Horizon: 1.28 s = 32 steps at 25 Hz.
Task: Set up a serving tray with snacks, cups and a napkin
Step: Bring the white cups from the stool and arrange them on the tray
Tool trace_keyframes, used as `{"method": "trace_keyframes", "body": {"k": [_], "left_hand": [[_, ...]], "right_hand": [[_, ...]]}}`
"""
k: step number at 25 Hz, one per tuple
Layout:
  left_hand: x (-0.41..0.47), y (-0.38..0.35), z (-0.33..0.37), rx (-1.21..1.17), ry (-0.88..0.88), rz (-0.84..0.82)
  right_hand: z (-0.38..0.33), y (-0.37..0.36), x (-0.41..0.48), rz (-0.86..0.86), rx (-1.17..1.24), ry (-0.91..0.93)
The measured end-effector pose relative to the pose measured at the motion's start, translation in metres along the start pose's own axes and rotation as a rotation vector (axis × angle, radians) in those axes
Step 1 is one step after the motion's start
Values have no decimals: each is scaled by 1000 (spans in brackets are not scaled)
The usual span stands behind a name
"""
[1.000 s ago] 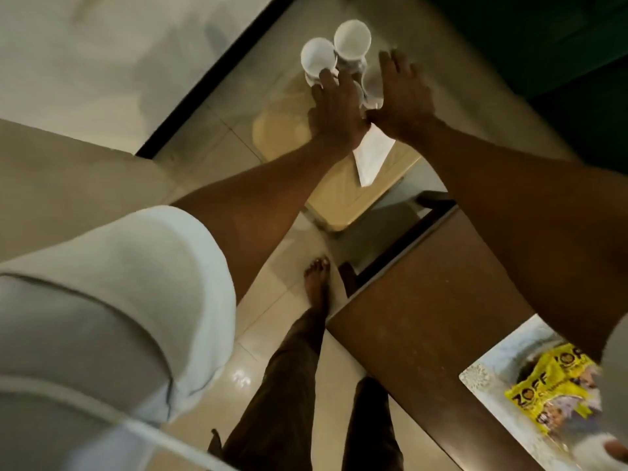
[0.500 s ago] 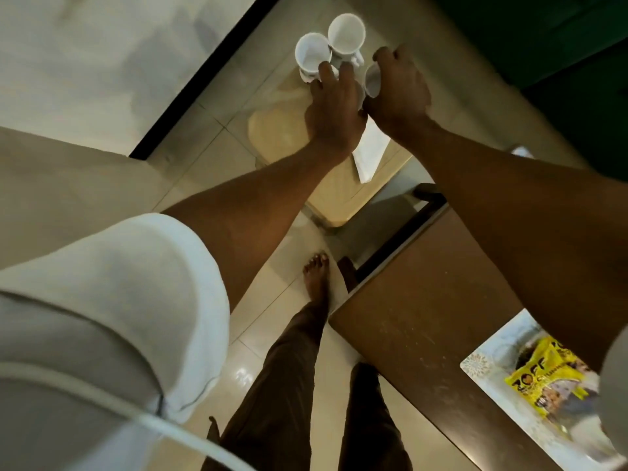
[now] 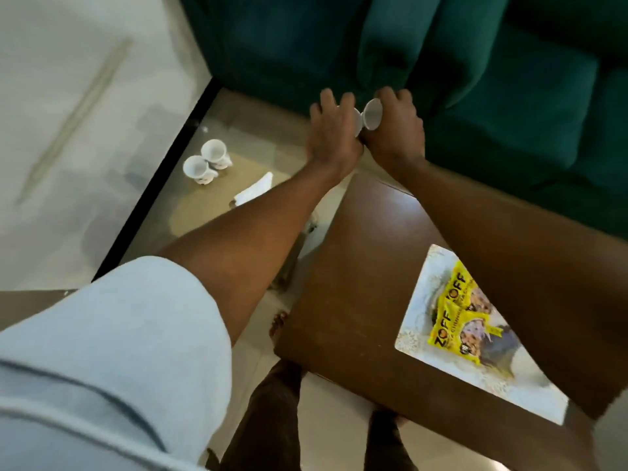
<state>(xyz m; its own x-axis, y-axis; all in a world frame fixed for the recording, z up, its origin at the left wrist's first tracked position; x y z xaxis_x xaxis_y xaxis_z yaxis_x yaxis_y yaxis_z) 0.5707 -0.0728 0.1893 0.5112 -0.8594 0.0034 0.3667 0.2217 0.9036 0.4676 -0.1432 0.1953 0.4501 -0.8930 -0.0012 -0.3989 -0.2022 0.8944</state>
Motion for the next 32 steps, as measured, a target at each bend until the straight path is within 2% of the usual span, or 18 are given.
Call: {"method": "trace_keyframes", "body": {"k": [3, 6, 10, 13, 17, 22, 27, 32], "left_hand": [[-33, -26, 117, -8, -125, -50], [-92, -82, 224, -63, -200, -154], [-181, -157, 342, -64, -304, -345], [-233, -204, 392, -42, -355, -466], [-275, -258, 404, 80, -406, -535], [-312, -318, 363, 231, -427, -610], [-311, -360, 337, 238, -435, -587], [-298, -369, 341, 211, -416, -580]], "right_hand": [[98, 79, -41, 85, 17, -107], [213, 138, -109, 59, -22, -233], [350, 184, -207, -10, -39, -407], [418, 195, -262, -38, -18, -471], [474, 177, -303, -88, 6, -527], [498, 108, -333, -224, 52, -531], [505, 49, -337, -266, 16, -502], [515, 43, -328, -242, 56, -558]]}}
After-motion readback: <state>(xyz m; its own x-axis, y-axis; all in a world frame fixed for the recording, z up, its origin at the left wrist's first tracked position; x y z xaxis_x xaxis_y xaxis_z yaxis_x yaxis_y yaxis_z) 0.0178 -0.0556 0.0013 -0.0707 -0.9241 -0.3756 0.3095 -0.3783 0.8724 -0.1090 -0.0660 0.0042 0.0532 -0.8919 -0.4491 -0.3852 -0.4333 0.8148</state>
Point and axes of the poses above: each hand's wrist, its own x-axis towards the middle knuckle, its own y-axis out of the back of the hand, z = x × y, the point moved 7 cm from there along x, towards the middle knuckle, and after that the axes turned 2 degrees about -z, right-handed, at the moved point
